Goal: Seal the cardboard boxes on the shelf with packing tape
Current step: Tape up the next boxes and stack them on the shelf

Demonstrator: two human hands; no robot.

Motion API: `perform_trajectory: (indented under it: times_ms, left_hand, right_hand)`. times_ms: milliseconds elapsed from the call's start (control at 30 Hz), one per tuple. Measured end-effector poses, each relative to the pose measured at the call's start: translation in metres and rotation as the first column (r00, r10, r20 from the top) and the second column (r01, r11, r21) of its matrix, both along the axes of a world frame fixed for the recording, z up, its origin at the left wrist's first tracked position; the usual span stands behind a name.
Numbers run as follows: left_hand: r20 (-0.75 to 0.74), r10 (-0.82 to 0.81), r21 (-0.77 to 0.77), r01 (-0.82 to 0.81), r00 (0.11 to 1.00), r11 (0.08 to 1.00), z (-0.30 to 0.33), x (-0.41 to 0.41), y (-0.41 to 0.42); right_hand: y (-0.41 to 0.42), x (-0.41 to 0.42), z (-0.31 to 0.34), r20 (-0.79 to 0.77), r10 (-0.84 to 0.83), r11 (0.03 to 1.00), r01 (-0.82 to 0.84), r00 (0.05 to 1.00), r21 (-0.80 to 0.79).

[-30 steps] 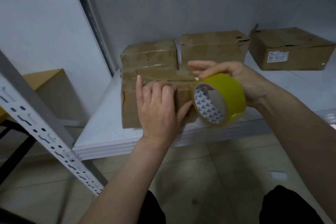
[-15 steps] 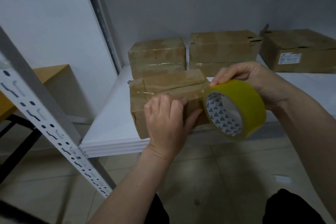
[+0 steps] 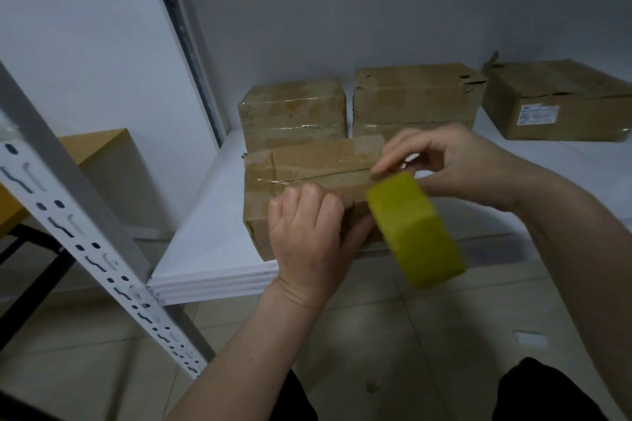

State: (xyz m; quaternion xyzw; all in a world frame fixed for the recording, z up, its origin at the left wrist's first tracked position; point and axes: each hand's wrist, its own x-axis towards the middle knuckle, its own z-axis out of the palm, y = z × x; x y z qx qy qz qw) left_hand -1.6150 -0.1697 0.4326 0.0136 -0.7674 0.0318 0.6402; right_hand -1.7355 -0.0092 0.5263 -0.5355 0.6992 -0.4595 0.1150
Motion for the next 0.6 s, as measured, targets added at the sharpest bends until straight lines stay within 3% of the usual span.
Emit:
perform_trajectory:
  times_ms: [100, 300, 600]
  left_hand:
    - [0.046, 0.012, 0.005, -0.013, 0.999, 1.000, 0.004, 0.001, 0.000]
    - [0.184, 0.017, 0.015, -0.020, 0.983, 1.000, 0.012, -0.002, -0.006]
    - [0.344, 0.030, 0.023, -0.041, 0.938, 0.999, 0.026, -0.006, -0.011]
  right_hand:
    - [-0.006, 0.001, -0.007, -0.261, -0.073, 0.983, 0.114, 0.963, 0.143]
    - [-0.015, 0.006, -0.016, -0.522, -0.109, 0.946, 0.249, 0.846, 0.207]
    - [-0.026, -0.007, -0.014, -0.519, -0.159, 0.966, 0.240, 0.840, 0.093]
